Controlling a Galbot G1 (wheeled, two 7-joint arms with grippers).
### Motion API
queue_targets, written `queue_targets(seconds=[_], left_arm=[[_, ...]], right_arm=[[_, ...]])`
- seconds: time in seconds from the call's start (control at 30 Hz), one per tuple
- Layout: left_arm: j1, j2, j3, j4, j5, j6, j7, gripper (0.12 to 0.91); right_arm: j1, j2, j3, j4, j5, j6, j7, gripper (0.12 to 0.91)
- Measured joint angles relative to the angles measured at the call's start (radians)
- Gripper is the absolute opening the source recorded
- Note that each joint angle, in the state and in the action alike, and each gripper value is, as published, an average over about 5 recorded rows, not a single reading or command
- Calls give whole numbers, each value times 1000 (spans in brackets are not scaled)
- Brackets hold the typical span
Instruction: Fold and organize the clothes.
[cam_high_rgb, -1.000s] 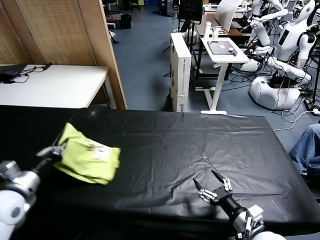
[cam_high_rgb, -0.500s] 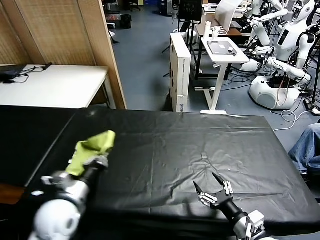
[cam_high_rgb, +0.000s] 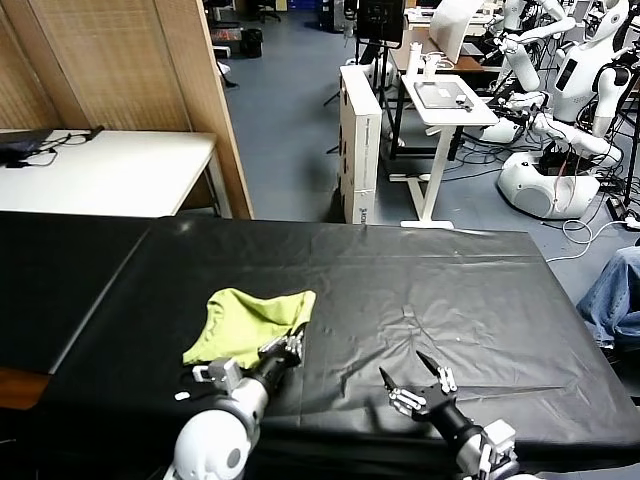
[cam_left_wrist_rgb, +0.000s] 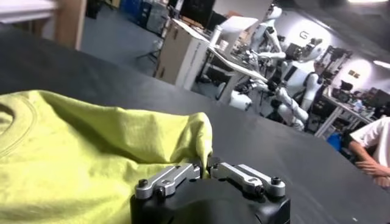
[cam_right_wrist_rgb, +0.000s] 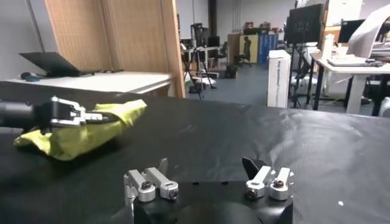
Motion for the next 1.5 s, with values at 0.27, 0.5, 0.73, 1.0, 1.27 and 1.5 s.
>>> queue_targets(seconds=[0.27, 0.5, 0.73, 1.0, 1.27, 1.5], left_arm=[[23, 33, -6, -52, 15, -9, 27, 662], [34, 80, -63, -105, 1, -30, 13, 900], [69, 144, -151, -134, -13, -41, -5, 907], [98, 146, -211, -144, -17, -42, -7, 907], [106, 155, -258, -156, -58, -30, -12, 907], [121, 163, -296, -158, -82, -25, -16, 907]], right_arm=[[120, -37, -68, -31, 117, -71, 23, 907], [291, -22, -178, -78, 219, -151, 99, 907], [436, 39, -312, -144, 300, -228, 164, 907], [499, 90, -398, -199, 313, -241, 191, 789], [505, 110, -414, -237, 307, -249, 195, 301], [497, 115, -394, -236, 305, -252, 200, 163]])
